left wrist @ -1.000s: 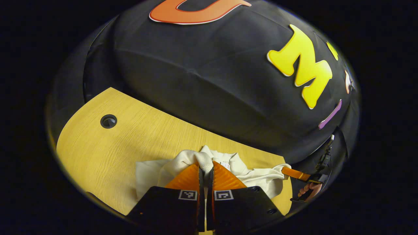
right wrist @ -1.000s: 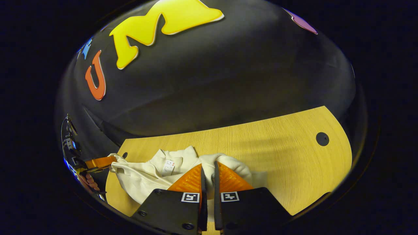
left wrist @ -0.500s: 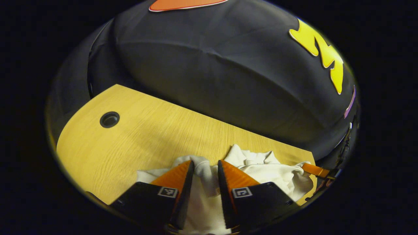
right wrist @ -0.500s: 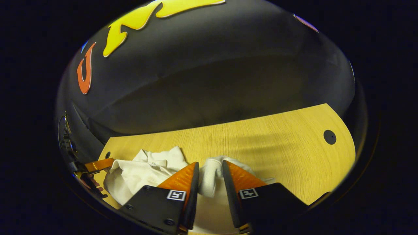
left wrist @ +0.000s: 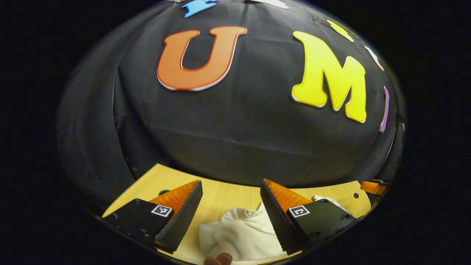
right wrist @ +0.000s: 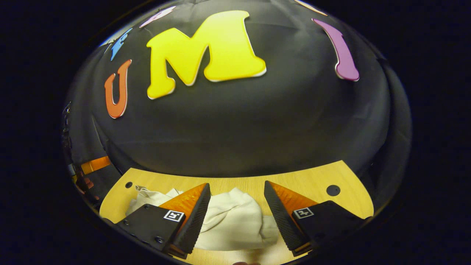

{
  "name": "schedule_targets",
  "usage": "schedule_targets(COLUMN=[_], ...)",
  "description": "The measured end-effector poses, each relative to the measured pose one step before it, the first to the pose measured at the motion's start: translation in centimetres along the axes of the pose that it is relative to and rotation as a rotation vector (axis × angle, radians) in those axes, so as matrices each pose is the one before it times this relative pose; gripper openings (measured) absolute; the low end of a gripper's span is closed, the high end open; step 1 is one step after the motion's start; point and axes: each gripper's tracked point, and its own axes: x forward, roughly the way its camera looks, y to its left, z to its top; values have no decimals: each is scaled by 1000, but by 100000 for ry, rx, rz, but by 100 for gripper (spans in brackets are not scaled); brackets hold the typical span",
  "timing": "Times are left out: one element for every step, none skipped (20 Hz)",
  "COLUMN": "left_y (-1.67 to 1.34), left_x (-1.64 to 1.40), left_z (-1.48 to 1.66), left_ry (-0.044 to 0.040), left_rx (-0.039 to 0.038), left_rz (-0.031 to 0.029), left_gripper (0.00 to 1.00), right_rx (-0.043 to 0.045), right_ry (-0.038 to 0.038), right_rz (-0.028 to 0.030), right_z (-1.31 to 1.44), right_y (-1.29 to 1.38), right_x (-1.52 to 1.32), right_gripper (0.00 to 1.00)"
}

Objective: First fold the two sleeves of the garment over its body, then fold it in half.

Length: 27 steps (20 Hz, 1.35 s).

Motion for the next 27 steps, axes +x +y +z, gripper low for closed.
schedule_targets(left_y=[-631,-759,-637,-584,-662,-436,-435,-605,-947,-759,-255,-554,-748,-778,-772,-644,-810,-489,-468,-584,-342,-198,-284,-276,-79,-186,-260], left_x=[-1855,-1850,-1984,-1986,-2127,-2133,-2128,-1978,-2343,-2059,-1662,-1549,-1254,-1461,-1489,-1308,-990,-836,-828,-643,-322,-272,-198,-76,-115,26,34], left_z=[2104,1895,1877,1980,1814,1400,1065,1133,1137,1011,623,575,139,-146,-159,119,-133,-396,-410,-242,-261,-369,-630,-180,79,-36,-59], left_ry=[-4446,-3628,-3904,-4066,-3079,-1898,-1508,-1022,-2082,-1643,-2187,-2066,-1061,-448,-936,-851,-963,-565,-454,-429,-166,1183,753,360,161,277,132], left_rx=[649,646,948,1134,1178,1068,1030,49,-440,-13,748,1025,160,-406,-925,-692,589,1425,1130,770,644,449,539,38,-258,-745,-707], left_rz=[-221,-402,-73,-151,-702,166,142,-901,-1614,-957,536,330,-318,-935,-705,-1095,-1748,-571,-699,-1264,-544,-513,-593,88,-8,-527,-149], left_gripper=[99,99,98,98,98,98,98,98,97,98,100,98,98,98,98,98,97,98,98,98,98,98,97,98,97,97,97], right_rx=[-1415,-1310,-1117,-1924,-1633,-1884,-1819,-1439,-1801,-1300,-141,396,-427,-1986,-2099,-1327,-1620,-952,1270,2972,1769,500,456,1153,552,-197,-1022], right_ry=[-3609,-3090,-3977,-3582,-3468,-3354,-3936,-2968,-2576,-1797,-1346,-1547,-1667,-1139,-1507,-591,-592,97,1139,1771,965,292,-11,-410,-550,95,-281], right_rz=[-206,-446,184,-865,147,-519,122,63,-15,-216,-309,737,866,762,-414,-970,825,63,-645,1285,1802,-1630,-669,31,333,-302,-42], right_z=[1527,1496,1658,1670,1509,1340,1332,1264,539,668,530,341,398,217,58,-83,-191,-434,-566,-709,-562,-252,-91,-43,143,-7,48], right_y=[258,280,596,141,373,441,380,335,302,-29,170,252,212,291,213,146,434,277,161,440,835,-18,-174,271,324,52,-48], right_x=[-1885,-2118,-2024,-2015,-2298,-1896,-1933,-1850,-1792,-1569,-1722,-1574,-1565,-1427,-1336,-1180,-1053,-750,-816,-404,-647,-435,-334,-95,-58,-18,-13], right_gripper=[92,92,93,93,93,90,94,95,94,94,95,94,93,93,95,93,94,93,93,93,94,94,94,94,94,94,94])
